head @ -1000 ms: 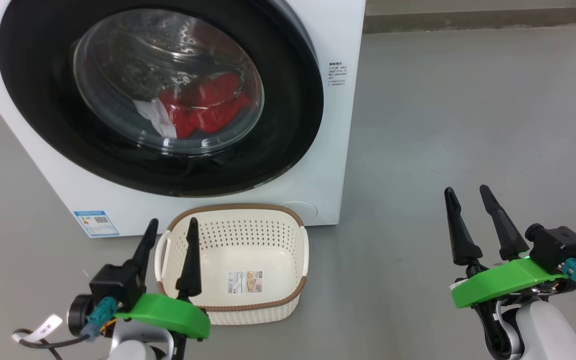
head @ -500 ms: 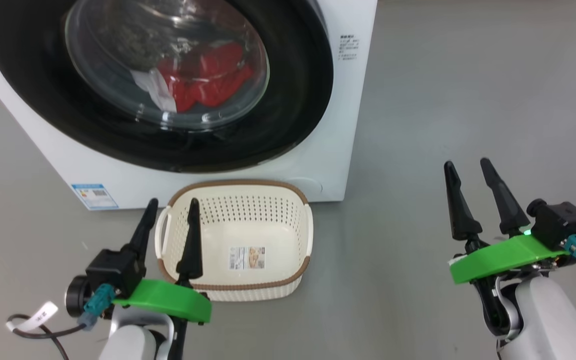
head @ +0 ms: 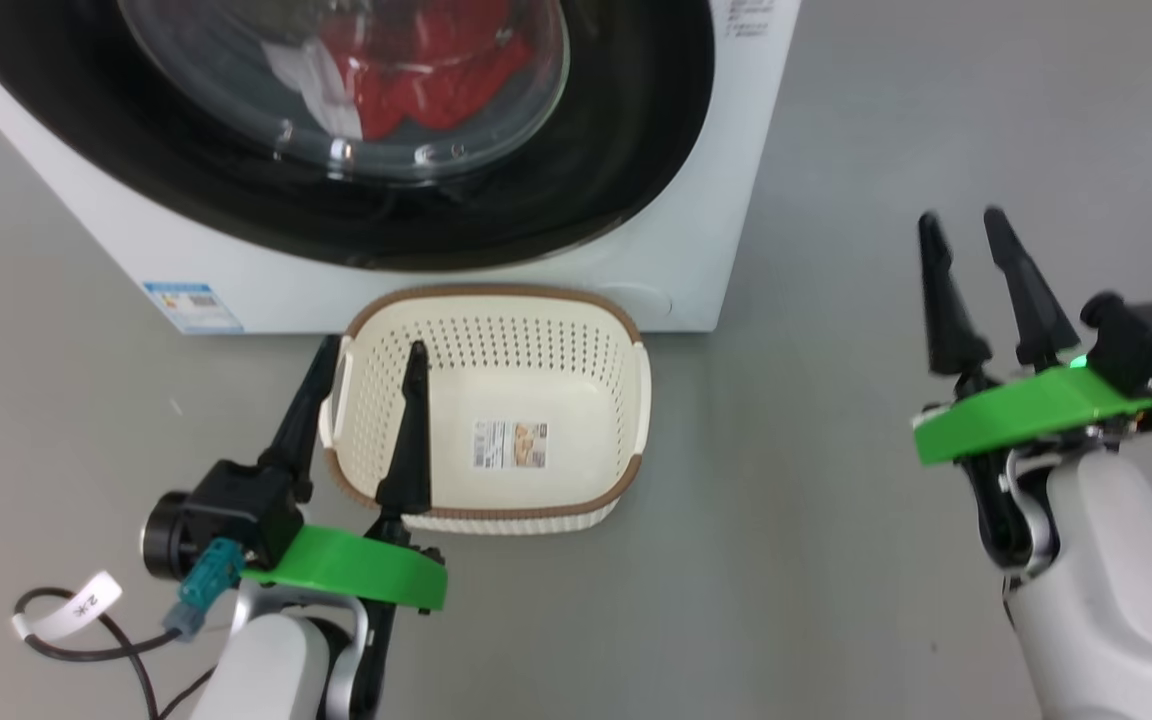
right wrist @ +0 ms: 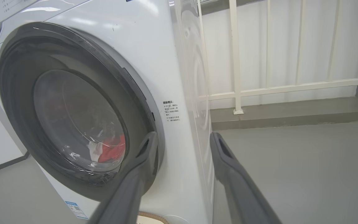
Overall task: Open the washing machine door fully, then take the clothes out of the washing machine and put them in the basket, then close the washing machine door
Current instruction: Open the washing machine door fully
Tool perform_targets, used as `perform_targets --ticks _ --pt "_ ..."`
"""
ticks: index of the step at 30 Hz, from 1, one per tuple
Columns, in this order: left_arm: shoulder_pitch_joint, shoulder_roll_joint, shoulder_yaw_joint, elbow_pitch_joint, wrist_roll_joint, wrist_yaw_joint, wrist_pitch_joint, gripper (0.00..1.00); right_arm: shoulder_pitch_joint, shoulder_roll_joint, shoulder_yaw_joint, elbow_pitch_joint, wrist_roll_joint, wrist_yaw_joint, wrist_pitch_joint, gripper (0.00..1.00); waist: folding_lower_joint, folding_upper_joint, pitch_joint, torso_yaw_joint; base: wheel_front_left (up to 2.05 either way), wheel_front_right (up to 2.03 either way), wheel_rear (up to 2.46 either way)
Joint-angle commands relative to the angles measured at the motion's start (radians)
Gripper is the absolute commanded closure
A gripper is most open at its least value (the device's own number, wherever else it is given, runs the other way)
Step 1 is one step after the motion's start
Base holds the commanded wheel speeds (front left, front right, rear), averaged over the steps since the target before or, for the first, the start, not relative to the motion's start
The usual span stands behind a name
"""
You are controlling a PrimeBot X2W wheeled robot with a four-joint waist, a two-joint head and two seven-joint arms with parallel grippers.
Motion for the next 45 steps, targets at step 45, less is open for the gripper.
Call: perform_targets --ticks 45 --pt "-0.116 0.015 -0.059 -0.182 -0.042 0.007 -0.012 0.0 -0.626 0.001 -0.111 0.214 0.82 -0.001 0.536 1.0 0.0 -0.0001 0.289 0.138 0.0 0.0 0.0"
